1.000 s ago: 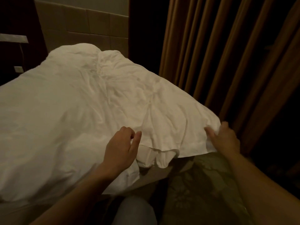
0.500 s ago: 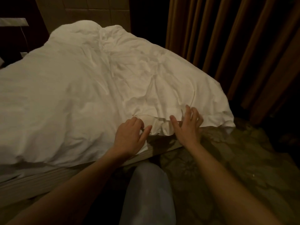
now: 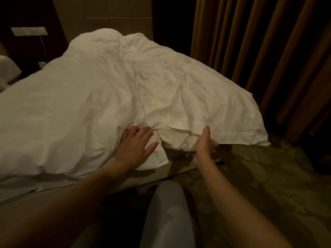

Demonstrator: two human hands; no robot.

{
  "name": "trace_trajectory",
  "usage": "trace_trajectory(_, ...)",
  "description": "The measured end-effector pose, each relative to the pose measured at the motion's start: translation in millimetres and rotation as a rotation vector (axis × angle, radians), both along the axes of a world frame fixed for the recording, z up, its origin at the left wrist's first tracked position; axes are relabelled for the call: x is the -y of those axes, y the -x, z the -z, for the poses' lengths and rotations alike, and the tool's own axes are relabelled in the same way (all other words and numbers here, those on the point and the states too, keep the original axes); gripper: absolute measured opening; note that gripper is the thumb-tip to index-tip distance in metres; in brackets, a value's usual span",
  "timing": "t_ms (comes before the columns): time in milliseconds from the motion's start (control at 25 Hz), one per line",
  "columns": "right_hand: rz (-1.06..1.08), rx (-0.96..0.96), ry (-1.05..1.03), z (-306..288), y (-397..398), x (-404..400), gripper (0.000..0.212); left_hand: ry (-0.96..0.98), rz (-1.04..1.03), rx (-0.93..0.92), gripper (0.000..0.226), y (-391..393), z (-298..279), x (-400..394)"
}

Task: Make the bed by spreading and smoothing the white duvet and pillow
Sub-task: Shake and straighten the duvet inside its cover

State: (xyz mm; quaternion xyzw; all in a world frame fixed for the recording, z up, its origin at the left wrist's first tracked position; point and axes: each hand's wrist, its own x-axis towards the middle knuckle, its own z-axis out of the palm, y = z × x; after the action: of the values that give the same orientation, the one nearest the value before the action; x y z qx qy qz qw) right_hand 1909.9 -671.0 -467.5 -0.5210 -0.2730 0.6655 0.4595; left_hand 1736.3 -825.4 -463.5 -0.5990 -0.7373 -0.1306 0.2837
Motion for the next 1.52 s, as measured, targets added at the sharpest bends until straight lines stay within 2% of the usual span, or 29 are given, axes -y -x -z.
trace_trajectory(200,-0.009,-0.564,0.067,4,6,3,0.070,-0.081,-0.007,0.047,0.048,13,-24,0)
trace_trajectory(280,0.040,-0.589,0.083,4,11,5,0.068,-0.102,0.009,0.045,0.046,11,-27,1)
trace_trajectory(360,0.126,-0.437,0.010,1,14,10,0.068,-0.112,0.025,0.028,0.046,2,-29,-1)
trace_trajectory(440,0.138,-0.172,-0.212,-4,14,16,0.068,-0.126,0.038,0.017,0.050,-8,-33,-7)
trace_trajectory(560,-0.026,0.203,-0.526,1,11,19,0.087,-0.123,0.093,0.063,0.055,-26,-34,-23)
trace_trajectory(680,-0.221,0.488,-0.691,13,0,16,0.096,-0.116,0.122,0.130,0.056,-46,-24,-36)
trace_trajectory(760,-0.297,0.597,-0.771,20,-11,13,0.088,-0.107,0.147,0.194,0.054,-53,-19,-41)
trace_trajectory(840,-0.305,0.588,-0.835,25,-24,10,0.080,-0.092,0.170,0.261,0.054,-57,-16,-43)
trace_trajectory(880,-0.277,0.570,-0.854,28,-30,10,0.074,-0.092,0.173,0.338,0.053,-60,-14,-44)
trace_trajectory(960,-0.170,0.511,-0.829,31,-37,12,0.060,-0.117,0.148,0.633,0.050,-73,-9,-44)
trace_trajectory(1080,0.012,0.324,-0.617,27,-33,16,0.044,-0.285,-0.007,1.051,0.043,-96,-10,-46)
trace_trajectory(1200,0.088,0.105,-0.307,13,-21,14,0.064,-0.462,-0.168,1.537,0.051,-108,-13,-49)
trace_trajectory(1320,-0.019,-0.189,-0.009,10,-4,6,0.103,-0.517,-0.347,1.753,0.081,-117,-12,-50)
trace_trajectory(1400,-0.150,-0.378,0.116,9,3,-2,0.126,-0.580,-0.428,1.916,0.106,-117,-7,-59)
trace_trajectory(1440,-0.218,-0.432,0.137,8,4,-3,0.125,-0.638,-0.415,2.101,0.115,-115,-8,-64)
trace_trajectory(1520,-0.317,-0.524,0.100,3,7,-4,0.093,-0.684,-0.233,2.533,0.124,-108,-10,-74)
